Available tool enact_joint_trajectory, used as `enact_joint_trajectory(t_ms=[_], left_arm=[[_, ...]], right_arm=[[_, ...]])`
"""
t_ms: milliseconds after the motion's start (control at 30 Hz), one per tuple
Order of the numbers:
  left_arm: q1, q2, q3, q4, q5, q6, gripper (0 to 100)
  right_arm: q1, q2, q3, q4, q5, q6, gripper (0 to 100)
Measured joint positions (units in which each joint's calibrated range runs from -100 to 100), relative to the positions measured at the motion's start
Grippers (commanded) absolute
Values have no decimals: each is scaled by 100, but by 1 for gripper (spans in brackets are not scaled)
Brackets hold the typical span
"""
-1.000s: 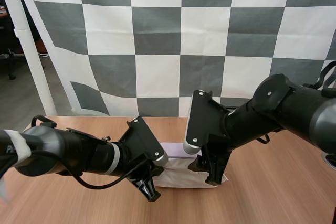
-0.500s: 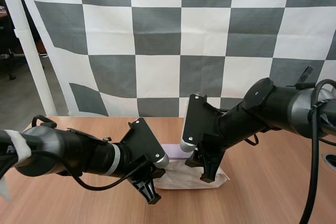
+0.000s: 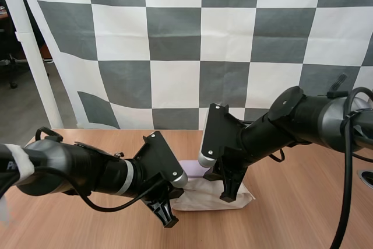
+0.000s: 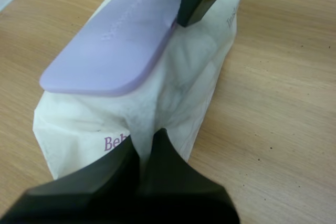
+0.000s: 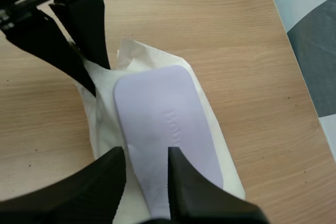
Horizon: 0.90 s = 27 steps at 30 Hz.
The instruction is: Open the wet wipes lid
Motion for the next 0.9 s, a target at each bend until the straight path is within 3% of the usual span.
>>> enact_joint_trajectory(t_ms=[100,300,367,500,533,900], left_arm=[[0,0,0,0,21,0,0],[0,0,0,0,80,0,0],[0,0,0,0,105,0,0],[0,0,0,0,123,0,0],[0,0,0,0,123,0,0],[0,0,-9,0,125,0,0]], right_arm=[[0,0,25,0,88,10,54],[0,0,335,23,-264,-9,52],[0,0,335,38,-379,-9,44],[0,0,335,53,-396,-9,5],[0,0,335,53,-377,-9,0],[0,-12,323,366,-1176,-9,0]])
